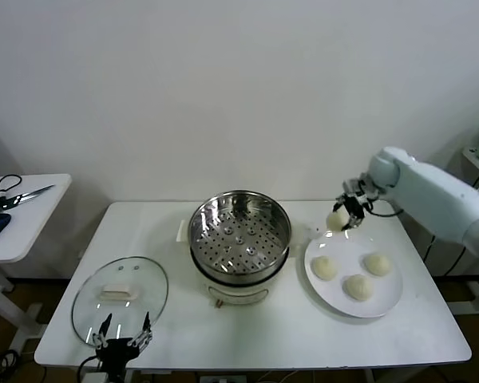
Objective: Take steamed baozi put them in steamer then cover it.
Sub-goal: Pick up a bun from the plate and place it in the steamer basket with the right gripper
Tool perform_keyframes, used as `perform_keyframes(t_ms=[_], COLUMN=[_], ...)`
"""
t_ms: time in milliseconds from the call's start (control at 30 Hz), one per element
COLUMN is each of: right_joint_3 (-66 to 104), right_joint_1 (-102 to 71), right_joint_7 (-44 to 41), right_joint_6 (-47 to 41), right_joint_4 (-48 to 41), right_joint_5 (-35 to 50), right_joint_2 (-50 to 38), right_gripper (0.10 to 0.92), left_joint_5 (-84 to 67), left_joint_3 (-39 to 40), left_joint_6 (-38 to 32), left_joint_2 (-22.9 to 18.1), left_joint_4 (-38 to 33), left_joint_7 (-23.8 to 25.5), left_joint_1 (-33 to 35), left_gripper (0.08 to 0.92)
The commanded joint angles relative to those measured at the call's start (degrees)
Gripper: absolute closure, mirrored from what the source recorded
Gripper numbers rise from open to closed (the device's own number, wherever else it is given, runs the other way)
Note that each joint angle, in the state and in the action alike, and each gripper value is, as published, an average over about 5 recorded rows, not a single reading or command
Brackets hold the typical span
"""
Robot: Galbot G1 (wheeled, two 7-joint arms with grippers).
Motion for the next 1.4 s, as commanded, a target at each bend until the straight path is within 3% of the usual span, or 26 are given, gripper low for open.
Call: perform_keyframes(t_ms=[33,200,400,933,1400], right_joint_3=[-15.6,-17.9,-13.3,-1.1,6.1], right_joint_1=[22.7,27.3,18.0,-5.5,-10.5], right_joint_7=[-2.5,-0.1,2.0,6.0,9.4], right_joint_6=[13.6,20.1,24.4,27.7,30.3], right_joint_4=[9.6,18.3,18.9,-3.6,-17.1], right_joint_5=[9.2,10.4,2.0,-21.1,-29.7], right_joint_2=[1.0,7.0,13.9,26.0,30.5], right_gripper=[0.372,0.37,0.37,0.372,0.372], left_joint_5=[0.2,0.3,0.2,0.1,0.0], left_joint_3=[0.1,0.2,0.1,0.0,0.3], left_joint_6=[0.1,0.3,0.3,0.1,0.0], left_joint_2=[0.2,0.1,0.1,-0.4,-0.8], left_joint_4=[0.0,0.0,-0.5,-0.4,0.3], left_joint_7=[0.0,0.1,0.1,0.0,-0.2], left_joint_1=[-0.1,-0.6,-0.6,-0.7,-1.4], left_gripper=[0.177,0.177,0.177,0.177,0.177])
